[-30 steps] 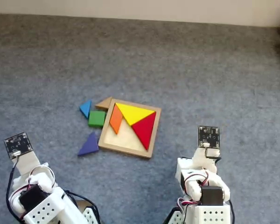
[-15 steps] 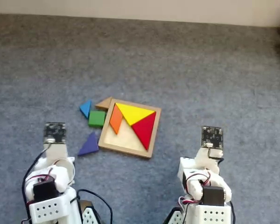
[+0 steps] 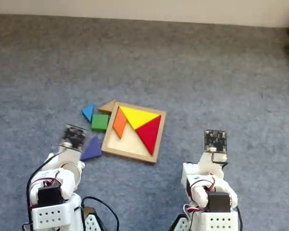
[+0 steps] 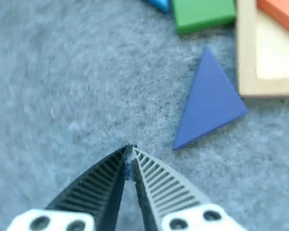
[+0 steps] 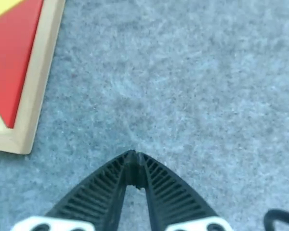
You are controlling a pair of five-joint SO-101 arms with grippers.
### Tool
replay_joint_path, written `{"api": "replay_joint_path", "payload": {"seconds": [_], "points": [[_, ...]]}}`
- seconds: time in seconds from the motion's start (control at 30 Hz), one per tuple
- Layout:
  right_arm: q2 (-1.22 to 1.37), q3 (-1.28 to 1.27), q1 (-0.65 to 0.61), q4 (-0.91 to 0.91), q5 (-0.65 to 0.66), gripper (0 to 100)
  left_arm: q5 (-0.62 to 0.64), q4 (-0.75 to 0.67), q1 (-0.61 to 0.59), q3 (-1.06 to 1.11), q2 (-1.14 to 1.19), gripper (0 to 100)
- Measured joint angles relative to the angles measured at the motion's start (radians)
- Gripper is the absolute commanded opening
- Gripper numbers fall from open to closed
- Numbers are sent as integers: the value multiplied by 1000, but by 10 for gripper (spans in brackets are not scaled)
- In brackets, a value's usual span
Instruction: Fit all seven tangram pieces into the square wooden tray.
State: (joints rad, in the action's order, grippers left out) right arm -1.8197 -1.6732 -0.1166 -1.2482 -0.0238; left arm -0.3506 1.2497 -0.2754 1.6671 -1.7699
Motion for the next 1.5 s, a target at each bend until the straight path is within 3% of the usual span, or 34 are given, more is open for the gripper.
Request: {"api": "replay_joint_path", "payload": {"seconds": [0.07,0.13,0.27,0.53,0.73,0.93,1.3,1.5], "points": [[0,0,0,0,0,10,-127,2,3,-38,0,11],[-5,0,-2,0,0,10,-175,17,3,-100,0,24],[-5,0,-2,0,0,10,-170,72,29,-235,0,82],[-8,0,-2,0,0,10,-158,83,34,-316,40,102],[-11,0,-2,0,0,10,-92,64,35,-477,311,221],[-11,0,-2,0,0,10,-12,38,100,-643,641,220],[-11,0,-2,0,0,10,25,-244,143,-783,1066,220],[-11,0,-2,0,0,10,64,-298,209,-868,1313,223]]}}
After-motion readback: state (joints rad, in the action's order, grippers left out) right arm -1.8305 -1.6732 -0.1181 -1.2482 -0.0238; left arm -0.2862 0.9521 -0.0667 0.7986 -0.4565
